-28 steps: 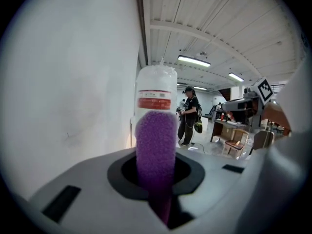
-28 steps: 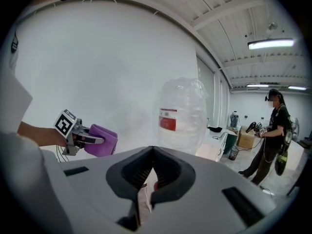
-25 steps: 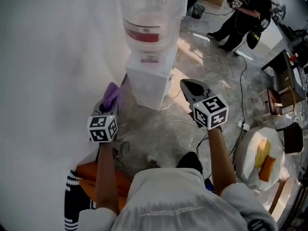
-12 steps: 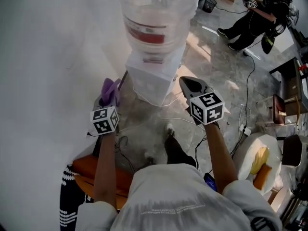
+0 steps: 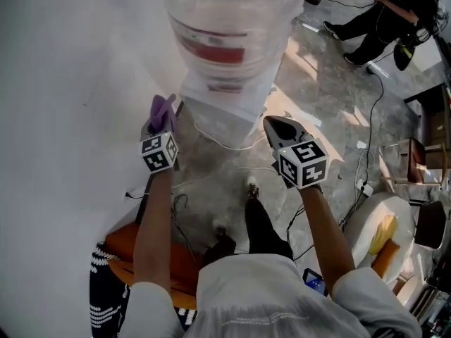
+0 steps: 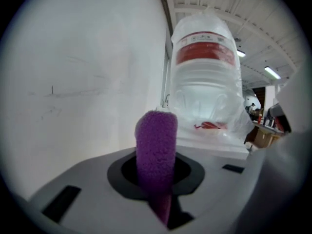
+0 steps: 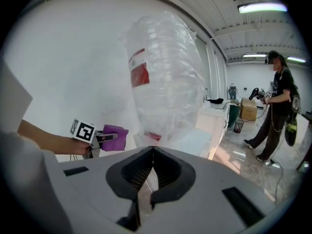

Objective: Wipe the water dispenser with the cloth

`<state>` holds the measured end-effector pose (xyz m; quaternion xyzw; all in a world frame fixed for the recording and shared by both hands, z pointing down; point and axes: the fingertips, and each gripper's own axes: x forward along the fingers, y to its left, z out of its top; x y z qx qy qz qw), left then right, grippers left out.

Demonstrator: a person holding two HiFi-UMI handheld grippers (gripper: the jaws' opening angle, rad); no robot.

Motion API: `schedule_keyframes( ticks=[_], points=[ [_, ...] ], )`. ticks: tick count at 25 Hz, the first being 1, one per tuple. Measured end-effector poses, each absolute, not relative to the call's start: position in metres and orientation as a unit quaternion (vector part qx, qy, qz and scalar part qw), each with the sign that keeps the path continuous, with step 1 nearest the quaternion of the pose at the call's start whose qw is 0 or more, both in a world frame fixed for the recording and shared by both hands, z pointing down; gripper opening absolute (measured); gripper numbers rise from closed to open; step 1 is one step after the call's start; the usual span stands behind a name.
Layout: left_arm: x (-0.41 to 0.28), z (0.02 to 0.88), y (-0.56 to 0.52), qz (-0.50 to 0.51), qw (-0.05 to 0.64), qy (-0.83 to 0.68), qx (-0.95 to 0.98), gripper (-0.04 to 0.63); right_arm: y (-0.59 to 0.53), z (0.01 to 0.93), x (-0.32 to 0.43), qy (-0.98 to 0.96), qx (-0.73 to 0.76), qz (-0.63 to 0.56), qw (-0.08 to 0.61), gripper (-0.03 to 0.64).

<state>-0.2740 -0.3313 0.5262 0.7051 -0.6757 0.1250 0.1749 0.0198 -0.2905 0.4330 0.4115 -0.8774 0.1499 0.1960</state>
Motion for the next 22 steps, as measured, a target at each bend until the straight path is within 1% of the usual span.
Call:
schedule_keyframes(
  ticks=[4, 7, 10, 12, 16, 22],
  points=[
    [-0.282, 0.565, -0.35, 0.087, 0.242, -0.697, 0.669, 0.055, -0.294, 0.448, 0.027, -0.873, 0.416, 0.164, 0.195, 0.014],
    [-0.283, 0.578, -0.363, 0.104, 0.246, -0.701, 0.661, 0.055, -0.294, 0.455, 0.035, -0.869, 0.419, 0.171, 0.202, 0.014],
    [-0.271, 0.585, -0.375, 0.119, 0.246, -0.687, 0.673, 0.055, -0.296, 0.459, 0.043, -0.867, 0.419, 0.173, 0.21, 0.014],
    [-0.255, 0.589, -0.381, 0.138, 0.233, -0.673, 0.688, 0.054, -0.298, 0.46, 0.046, -0.867, 0.418, 0.175, 0.209, 0.014],
    [-0.233, 0.587, -0.388, 0.179, 0.181, -0.657, 0.71, 0.054, -0.297, 0.459, 0.045, -0.87, 0.414, 0.17, 0.207, 0.014],
    [-0.215, 0.584, -0.383, 0.181, 0.165, -0.636, 0.732, 0.055, -0.284, 0.457, 0.051, -0.866, 0.421, 0.178, 0.202, 0.014]
  ],
)
